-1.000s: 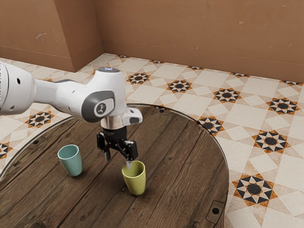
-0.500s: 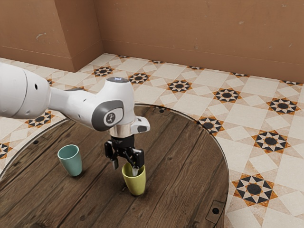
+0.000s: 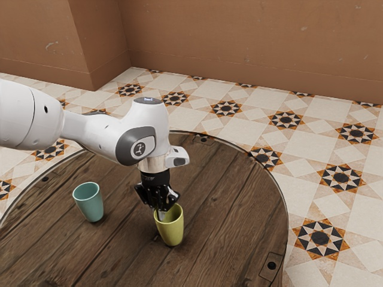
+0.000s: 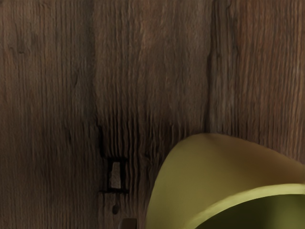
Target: Place the right cup onto the left cup
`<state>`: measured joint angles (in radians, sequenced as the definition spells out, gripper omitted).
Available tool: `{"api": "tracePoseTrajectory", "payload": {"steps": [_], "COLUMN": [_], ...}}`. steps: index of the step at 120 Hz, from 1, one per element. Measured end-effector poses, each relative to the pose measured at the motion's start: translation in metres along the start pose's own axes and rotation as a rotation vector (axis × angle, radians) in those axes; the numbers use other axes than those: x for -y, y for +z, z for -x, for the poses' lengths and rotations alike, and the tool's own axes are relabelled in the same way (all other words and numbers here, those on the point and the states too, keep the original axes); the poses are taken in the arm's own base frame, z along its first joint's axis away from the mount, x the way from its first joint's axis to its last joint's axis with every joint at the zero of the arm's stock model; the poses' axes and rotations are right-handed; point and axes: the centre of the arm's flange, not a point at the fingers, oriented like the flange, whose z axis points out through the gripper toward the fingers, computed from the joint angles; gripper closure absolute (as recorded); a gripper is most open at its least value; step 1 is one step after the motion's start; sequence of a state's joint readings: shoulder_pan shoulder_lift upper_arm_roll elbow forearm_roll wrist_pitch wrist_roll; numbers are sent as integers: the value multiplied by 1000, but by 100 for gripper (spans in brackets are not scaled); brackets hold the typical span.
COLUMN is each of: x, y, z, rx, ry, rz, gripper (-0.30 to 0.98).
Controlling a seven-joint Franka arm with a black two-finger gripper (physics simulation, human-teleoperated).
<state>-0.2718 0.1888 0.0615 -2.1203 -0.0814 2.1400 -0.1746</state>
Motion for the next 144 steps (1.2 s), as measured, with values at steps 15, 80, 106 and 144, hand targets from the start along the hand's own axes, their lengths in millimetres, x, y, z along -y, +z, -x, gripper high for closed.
{"api": "tracePoseTrajectory", "payload": {"steps": [15,80,106,144], "x": [-2,26,66,145], "y": [-4,-121,-136,-151], "z": [1,26,33,44], "rx": [-8,-132,-115,-111], "ry": [4,-33,-101,-232], "rz": [-2,28,31,41], "gripper": [74,78,78,78]}}
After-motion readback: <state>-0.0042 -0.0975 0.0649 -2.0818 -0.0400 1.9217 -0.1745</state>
